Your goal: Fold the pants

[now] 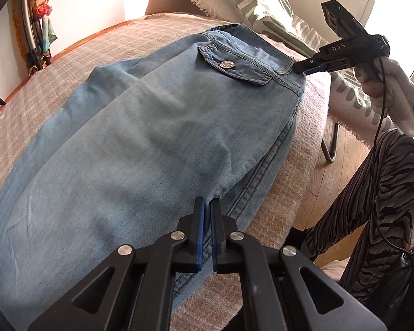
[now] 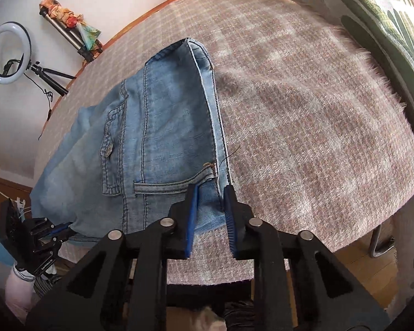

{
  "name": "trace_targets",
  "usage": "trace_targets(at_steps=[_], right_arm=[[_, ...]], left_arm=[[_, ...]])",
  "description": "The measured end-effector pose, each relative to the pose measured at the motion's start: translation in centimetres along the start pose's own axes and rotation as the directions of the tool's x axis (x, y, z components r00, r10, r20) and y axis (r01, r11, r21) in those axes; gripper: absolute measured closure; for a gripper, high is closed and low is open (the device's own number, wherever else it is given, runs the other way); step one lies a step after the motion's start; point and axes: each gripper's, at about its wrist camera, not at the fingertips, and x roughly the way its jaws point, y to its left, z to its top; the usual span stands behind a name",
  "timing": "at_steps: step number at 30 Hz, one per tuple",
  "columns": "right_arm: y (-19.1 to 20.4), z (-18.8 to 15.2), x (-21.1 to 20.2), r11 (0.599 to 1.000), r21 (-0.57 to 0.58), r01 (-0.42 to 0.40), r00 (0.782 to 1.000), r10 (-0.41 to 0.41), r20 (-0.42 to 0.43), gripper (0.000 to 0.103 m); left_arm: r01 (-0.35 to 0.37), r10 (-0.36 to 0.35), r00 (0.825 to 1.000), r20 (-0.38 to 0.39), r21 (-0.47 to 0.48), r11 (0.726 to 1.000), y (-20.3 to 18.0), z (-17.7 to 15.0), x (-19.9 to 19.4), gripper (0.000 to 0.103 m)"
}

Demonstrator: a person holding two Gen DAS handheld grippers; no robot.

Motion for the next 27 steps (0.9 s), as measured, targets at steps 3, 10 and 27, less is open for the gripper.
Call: trace_targets(at_steps=[3, 10, 27], right_arm=[[1.2, 0.1, -1.5, 0.999, -0.044, -0.005, 1.0, 0.005, 0.02, 0.097], [1.2, -0.1, -4.8, 0.997, -0.083, -0.004, 0.998, 0.009, 0.063, 0.098], [9.4, 4.0, -6.3, 0.927, -0.356, 0.122, 0.979, -0.054, 0.196, 0.05]], left_arm=[[0.011, -0.011, 1.0, 0.01, -0.018, 1.0, 0.2, 0.2, -0.5, 0.103], [0.057, -0.056, 0.997, 0.044, -0.027, 0.998, -0.1, 0.2, -2.5, 0.103], [-0.029, 0.03, 0.999, 0.042, -0.022, 0.999, -0.8, -1.0, -3.3, 0.102]])
